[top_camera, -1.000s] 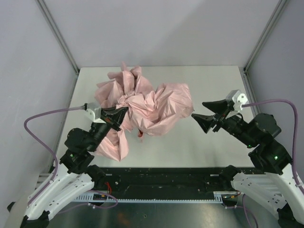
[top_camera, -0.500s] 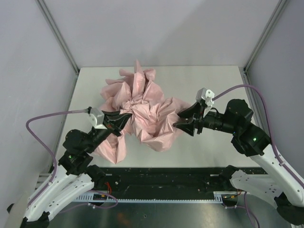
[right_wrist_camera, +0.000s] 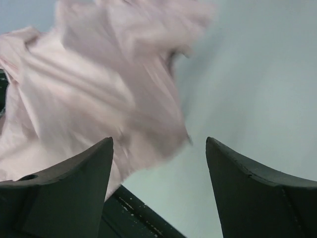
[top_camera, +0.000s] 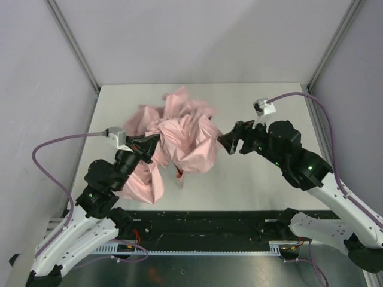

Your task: Put away the umbrella

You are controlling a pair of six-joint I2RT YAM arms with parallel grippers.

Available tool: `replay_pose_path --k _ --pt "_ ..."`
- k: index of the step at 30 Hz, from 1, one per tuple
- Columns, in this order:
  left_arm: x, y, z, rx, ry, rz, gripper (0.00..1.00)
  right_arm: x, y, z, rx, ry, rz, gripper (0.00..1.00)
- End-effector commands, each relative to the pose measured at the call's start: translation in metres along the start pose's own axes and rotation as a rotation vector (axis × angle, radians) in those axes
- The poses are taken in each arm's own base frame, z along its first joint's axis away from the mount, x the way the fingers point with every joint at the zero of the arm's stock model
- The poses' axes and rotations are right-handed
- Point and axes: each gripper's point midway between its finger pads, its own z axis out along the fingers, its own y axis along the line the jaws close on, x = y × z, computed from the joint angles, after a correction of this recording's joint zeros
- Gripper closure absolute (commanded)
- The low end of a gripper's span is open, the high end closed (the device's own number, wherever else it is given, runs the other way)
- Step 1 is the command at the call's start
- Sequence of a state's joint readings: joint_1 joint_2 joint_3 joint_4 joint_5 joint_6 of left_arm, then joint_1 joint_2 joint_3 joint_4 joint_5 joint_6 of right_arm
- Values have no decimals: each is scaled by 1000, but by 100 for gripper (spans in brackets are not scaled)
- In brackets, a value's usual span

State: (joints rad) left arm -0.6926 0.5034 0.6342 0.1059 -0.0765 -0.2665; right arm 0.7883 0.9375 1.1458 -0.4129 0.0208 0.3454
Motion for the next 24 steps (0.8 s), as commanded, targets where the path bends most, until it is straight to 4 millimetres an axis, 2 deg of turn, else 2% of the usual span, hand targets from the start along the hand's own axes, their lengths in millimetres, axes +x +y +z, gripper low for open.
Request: replay_pose_path --k 1,3,6,8,10,13,16,21,24 --pt "-70 47 -8 -315 -257 -117 100 -23 -26 -38 217 -108 264 21" --pt "-73 53 -5 -359 -260 -104 100 -28 -16 -45 172 -133 353 21" --pt "-76 56 -1 -387 -264 -109 100 -34 21 -41 -22 -150 432 22" --pt "-77 57 0 -391 -266 -123 100 -35 53 -36 -179 -154 382 24" --pt "-77 55 0 -385 -265 -140 100 -31 72 -28 -242 -167 257 25" --pt "-74 54 -2 -379 -254 -153 100 -23 76 -10 -205 -196 53 25" --pt "-70 57 -7 -392 -243 -158 100 -23 79 5 -182 -226 -49 26" --pt "-66 57 -10 -395 -228 -171 100 -22 92 29 -171 -243 -73 27" --pt "-63 55 -9 -386 -221 -184 100 -18 98 41 -179 -227 -25 33"
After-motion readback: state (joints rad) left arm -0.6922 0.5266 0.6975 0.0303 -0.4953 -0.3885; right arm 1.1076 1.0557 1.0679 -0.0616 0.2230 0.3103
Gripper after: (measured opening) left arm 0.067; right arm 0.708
